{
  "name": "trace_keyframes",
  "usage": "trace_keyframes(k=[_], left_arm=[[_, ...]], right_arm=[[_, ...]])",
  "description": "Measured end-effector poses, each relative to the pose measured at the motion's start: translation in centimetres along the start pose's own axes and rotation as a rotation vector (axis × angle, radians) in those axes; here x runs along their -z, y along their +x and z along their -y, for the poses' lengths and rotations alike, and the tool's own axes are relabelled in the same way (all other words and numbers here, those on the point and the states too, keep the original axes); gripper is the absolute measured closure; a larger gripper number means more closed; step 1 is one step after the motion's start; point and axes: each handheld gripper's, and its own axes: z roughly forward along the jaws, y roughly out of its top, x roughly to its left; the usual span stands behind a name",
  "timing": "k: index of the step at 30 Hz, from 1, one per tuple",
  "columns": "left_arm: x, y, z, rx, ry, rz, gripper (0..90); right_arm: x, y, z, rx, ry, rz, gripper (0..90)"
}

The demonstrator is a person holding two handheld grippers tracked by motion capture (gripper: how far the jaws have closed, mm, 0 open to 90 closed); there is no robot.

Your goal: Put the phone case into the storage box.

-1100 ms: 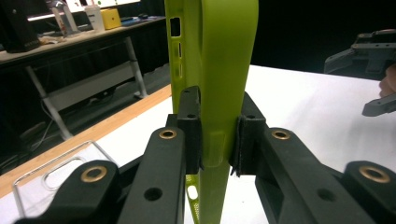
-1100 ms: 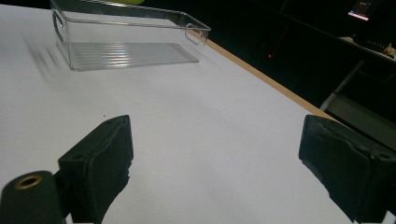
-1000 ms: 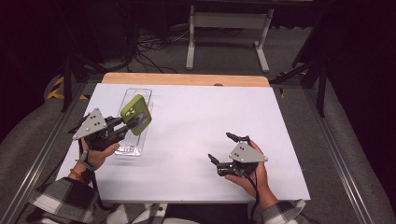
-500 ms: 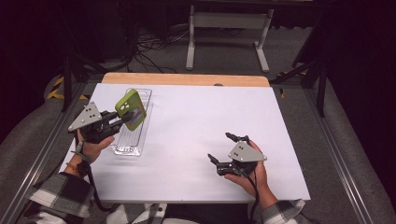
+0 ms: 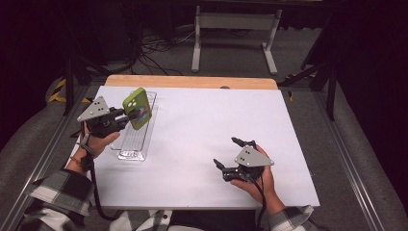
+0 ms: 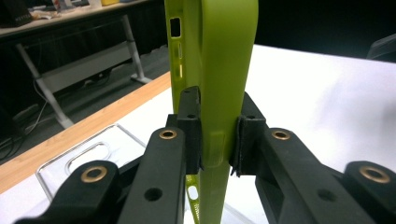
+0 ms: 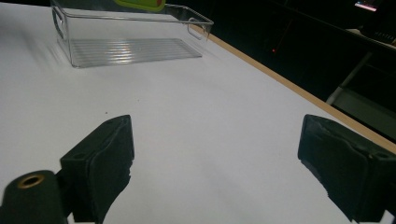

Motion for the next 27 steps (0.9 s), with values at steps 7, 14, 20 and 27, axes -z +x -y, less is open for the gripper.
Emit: trace_keyframes(k=[7,14,20,27], left_arm=[[-1.3,2.4,0.4,0.04,0.007,0.007,77.6],[-2.5,4.0,-0.2,0.026,0.012,0.008,77.6],[-4.2,5.0,-0.1,0.024,0.055,-0.001,77.5],[-5.8,6.2,0.5,0.007,0.09,-0.038,77.5]], right_arm=[[-0.3,0.0,0.2,-0.005,0.012,-0.006,11.5],[-0.7,0.0,0.4,-0.01,0.03,-0.013,11.6],[-1.0,0.0,0.6,-0.012,0.046,-0.017,11.7],[-1.3,0.1,0.9,-0.015,0.065,-0.029,12.4]])
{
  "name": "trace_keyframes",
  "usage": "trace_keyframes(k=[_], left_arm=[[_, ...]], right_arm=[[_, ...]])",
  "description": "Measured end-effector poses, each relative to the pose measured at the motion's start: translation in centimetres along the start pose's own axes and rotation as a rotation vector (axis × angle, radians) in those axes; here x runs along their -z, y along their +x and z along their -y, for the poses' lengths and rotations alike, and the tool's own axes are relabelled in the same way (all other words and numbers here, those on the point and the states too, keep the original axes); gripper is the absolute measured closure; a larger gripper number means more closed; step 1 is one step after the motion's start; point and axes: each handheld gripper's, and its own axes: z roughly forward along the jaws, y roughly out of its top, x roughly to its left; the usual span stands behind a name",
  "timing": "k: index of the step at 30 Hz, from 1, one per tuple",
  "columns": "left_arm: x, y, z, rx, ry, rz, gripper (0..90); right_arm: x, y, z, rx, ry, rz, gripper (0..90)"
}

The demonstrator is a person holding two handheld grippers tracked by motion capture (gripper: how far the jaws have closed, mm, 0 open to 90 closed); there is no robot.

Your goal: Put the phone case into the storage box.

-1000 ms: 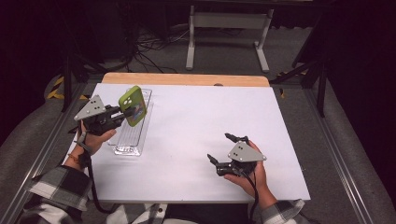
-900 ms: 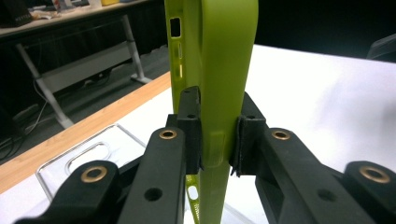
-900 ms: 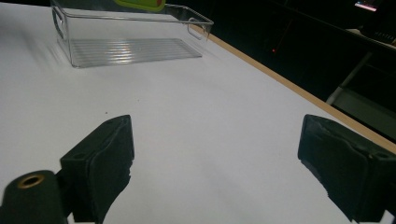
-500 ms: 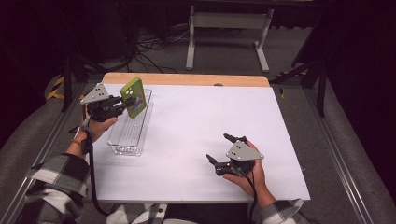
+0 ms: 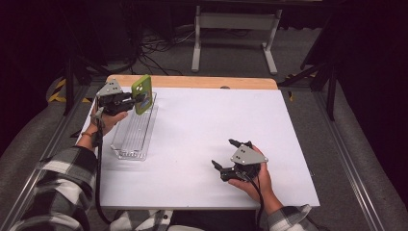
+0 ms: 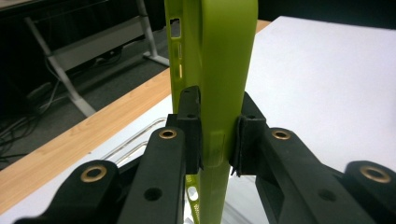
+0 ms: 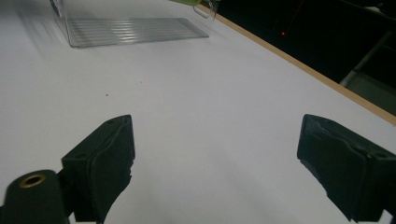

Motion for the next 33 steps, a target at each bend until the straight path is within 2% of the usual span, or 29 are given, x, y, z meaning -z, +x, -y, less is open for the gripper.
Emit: trace_keyframes(k=[3,7,8,12,15,18,19,22,25,27,29,31,33], left_arm=[[-0.6,0.5,0.3,-0.001,0.018,-0.01,77.5],[-1.1,0.9,0.7,0.003,0.027,-0.011,77.4],[-1.4,1.1,1.0,0.017,0.037,0.001,77.4],[-1.9,1.4,1.5,0.022,0.063,0.008,77.4],[-2.1,1.6,1.7,0.022,0.081,-0.005,77.3],[-2.6,1.9,2.1,0.022,0.106,0.013,77.1],[-2.7,1.9,2.3,0.032,0.107,0.012,77.0],[-2.8,2.1,2.2,0.027,0.106,0.009,77.1],[-3.0,2.2,2.1,0.015,0.113,-0.023,76.9],[-3.1,2.2,2.1,0.012,0.122,-0.019,76.6],[-3.1,2.3,2.1,0.002,0.137,-0.052,75.0],[-3.2,2.6,2.3,0.007,0.145,-0.063,74.7],[-3.3,2.9,2.5,0.024,0.147,-0.109,70.0]], right_arm=[[-0.1,0.0,0.1,-0.003,0.005,-0.007,12.9],[-0.3,-0.1,0.2,-0.008,0.015,0.005,12.3],[-0.3,-0.1,0.2,-0.012,0.019,0.007,12.3],[-0.5,-0.1,0.3,-0.013,0.03,0.005,12.2],[-0.7,0.0,0.4,-0.011,0.038,0.003,12.2],[-0.8,0.0,0.4,-0.004,0.046,0.002,12.2],[-0.8,0.0,0.4,-0.005,0.05,-0.001,12.2],[-0.9,0.1,0.4,-0.006,0.05,-0.002,12.2],[-1.0,0.1,0.4,0.0,0.056,-0.001,12.3],[-1.0,0.1,0.5,-0.001,0.06,-0.003,12.3],[-1.0,0.1,0.5,0.002,0.062,-0.005,12.3],[-1.0,0.1,0.5,0.003,0.064,-0.005,12.3],[-1.1,0.2,0.5,0.003,0.07,-0.011,12.3]])
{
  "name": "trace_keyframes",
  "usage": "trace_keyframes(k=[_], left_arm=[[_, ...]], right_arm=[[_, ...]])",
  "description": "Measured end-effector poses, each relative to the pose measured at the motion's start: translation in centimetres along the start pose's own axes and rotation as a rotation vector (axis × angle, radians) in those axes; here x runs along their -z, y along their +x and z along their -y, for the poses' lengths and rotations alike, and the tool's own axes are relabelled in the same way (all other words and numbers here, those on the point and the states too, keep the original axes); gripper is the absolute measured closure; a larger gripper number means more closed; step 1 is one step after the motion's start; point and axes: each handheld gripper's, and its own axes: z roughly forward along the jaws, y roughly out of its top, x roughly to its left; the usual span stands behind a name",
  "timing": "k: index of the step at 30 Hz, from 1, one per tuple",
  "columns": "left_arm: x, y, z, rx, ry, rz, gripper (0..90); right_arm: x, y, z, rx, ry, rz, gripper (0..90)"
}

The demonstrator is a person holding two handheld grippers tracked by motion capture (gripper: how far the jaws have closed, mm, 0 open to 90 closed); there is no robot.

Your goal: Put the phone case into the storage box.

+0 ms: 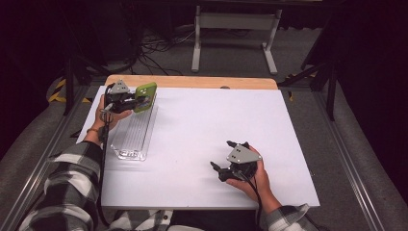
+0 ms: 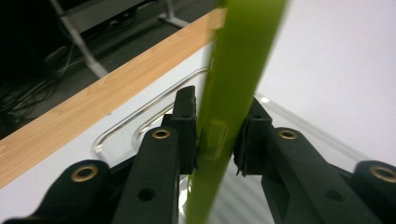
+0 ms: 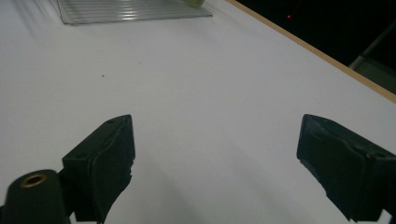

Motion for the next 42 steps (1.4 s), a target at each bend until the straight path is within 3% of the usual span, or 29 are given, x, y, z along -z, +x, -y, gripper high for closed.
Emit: trace_keyframes(k=[6,17,23,29,31,33,37,42], left_arm=[[-0.2,1.0,0.5,0.054,-0.009,-0.091,66.5],[0.1,1.5,1.0,0.054,0.039,-0.123,55.8],[0.7,1.9,1.4,0.09,0.053,-0.124,52.4],[1.6,2.0,1.6,0.133,0.008,-0.15,67.7],[1.5,1.9,1.6,0.13,0.015,-0.154,67.6],[1.2,1.7,1.4,0.123,0.009,-0.172,73.0],[0.5,1.1,0.7,0.073,0.022,-0.198,72.2],[0.0,0.7,0.5,0.076,0.02,-0.219,70.5]], right_arm=[[0.0,0.1,-0.1,0.007,-0.004,-0.007,12.2],[0.1,0.2,-0.1,0.011,0.002,-0.006,13.0],[0.1,0.3,-0.1,0.012,0.0,-0.005,13.0],[0.2,0.3,-0.1,0.015,0.0,-0.008,13.3],[0.1,0.3,-0.1,0.014,0.002,-0.007,13.3],[0.1,0.3,-0.1,0.016,0.004,-0.007,13.5],[0.1,0.3,-0.1,0.019,0.007,-0.013,13.9],[0.0,0.3,-0.1,0.021,0.01,-0.017,13.9]])
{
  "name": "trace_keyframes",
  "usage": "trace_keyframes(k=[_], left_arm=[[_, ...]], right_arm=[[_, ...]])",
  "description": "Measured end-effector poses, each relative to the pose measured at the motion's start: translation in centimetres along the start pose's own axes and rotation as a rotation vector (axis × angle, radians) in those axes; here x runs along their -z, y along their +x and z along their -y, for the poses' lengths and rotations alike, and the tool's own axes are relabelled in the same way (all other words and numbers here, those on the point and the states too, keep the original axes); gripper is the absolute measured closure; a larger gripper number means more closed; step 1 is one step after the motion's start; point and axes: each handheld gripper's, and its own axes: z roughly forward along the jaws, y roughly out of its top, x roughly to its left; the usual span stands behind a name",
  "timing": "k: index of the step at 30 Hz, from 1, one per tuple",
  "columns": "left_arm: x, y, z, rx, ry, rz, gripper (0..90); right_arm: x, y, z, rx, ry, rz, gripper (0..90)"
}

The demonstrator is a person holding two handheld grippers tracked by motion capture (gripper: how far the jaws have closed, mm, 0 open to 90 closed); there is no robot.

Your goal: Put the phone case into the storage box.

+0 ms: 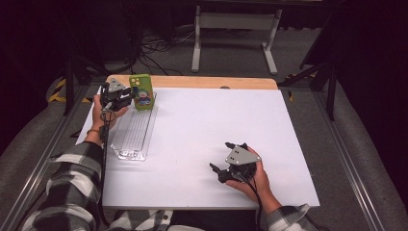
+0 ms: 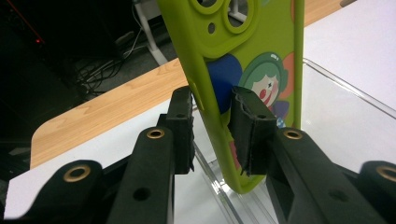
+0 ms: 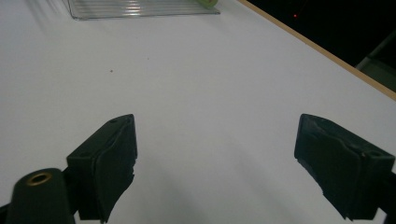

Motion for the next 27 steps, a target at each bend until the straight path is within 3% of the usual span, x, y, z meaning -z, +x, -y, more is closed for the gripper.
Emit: trace_keyframes(k=[15,19,27], left_arm=[[-0.2,-0.15,-0.01,-0.01,0.009,-0.026,66.5],[-0.12,-0.24,0.04,0.007,0.006,-0.019,66.1],[0.0,-0.36,-0.04,-0.004,0.003,-0.018,64.5]], right_arm=[[-0.01,0.04,-0.01,0.0,0.003,0.001,13.9],[-0.03,0.04,-0.01,0.002,0.003,-0.001,13.9],[0.03,0.01,-0.03,0.002,0.001,0.001,13.9]])
